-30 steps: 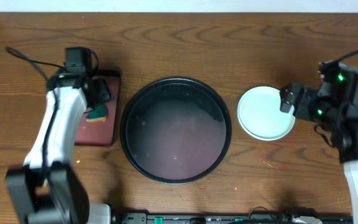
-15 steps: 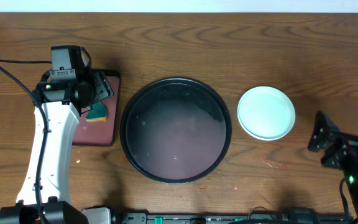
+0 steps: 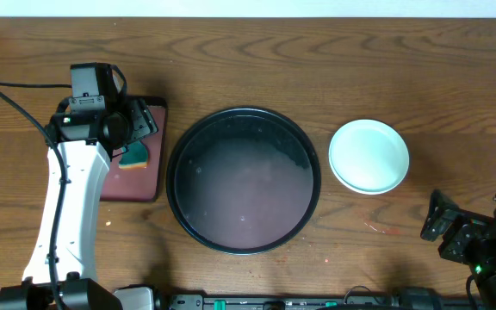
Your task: Clean dirty plates on tray and stack at the side
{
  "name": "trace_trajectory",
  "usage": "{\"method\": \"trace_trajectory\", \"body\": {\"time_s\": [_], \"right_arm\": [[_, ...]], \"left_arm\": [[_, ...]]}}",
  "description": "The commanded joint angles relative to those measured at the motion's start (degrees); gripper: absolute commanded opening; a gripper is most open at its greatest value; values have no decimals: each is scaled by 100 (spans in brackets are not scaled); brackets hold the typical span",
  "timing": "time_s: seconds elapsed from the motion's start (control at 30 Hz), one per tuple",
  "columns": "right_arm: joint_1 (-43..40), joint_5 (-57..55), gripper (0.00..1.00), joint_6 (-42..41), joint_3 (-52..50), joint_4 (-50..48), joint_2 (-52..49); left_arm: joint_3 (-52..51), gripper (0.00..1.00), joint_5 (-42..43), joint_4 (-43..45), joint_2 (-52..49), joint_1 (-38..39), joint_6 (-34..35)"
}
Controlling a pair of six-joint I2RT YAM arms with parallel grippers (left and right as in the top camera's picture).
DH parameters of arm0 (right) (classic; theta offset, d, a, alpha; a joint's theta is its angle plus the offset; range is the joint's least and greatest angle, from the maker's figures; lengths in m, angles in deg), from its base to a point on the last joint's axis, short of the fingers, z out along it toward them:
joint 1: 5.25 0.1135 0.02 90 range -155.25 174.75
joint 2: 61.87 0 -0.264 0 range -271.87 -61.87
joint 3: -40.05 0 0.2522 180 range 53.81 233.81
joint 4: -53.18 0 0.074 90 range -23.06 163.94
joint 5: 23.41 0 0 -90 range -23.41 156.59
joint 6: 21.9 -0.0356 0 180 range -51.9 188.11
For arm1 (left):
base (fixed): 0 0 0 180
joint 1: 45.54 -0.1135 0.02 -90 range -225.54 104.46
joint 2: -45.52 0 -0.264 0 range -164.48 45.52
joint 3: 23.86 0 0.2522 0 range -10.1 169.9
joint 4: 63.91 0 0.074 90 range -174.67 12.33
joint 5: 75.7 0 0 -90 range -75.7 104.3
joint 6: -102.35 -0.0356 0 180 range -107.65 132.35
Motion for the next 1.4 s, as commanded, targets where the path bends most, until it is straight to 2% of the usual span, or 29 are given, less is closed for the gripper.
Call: {"method": "trace_trajectory", "body": {"time_s": [0.0, 0.17, 0.27, 0.53, 0.67, 0.83, 1.07, 1.37], "right_arm": [[22, -208, 99, 96, 31, 11, 15], [22, -210, 99, 111, -168, -358, 15], [15, -184, 99, 424, -498, -791, 109], [11, 640, 99, 1390, -2614, -3244, 968], [7, 944, 99, 1425, -3805, -4352, 1532], [7, 1191, 99, 1425, -4911, -5265, 2074], [7, 1611, 99, 1423, -6006, -6142, 2632], [17, 1759, 99, 1401, -6832, -6467, 3298]], "left_arm": [[55, 75, 50, -15, -13, -9, 7], [55, 75, 50, -15, -13, -9, 7], [55, 75, 50, -15, -13, -9, 7], [55, 75, 50, -15, -13, -9, 7], [55, 75, 50, -15, -13, -9, 9], [55, 75, 50, -15, -13, -9, 7], [55, 75, 50, -15, -13, -9, 7], [55, 75, 50, -15, -13, -9, 7]]}}
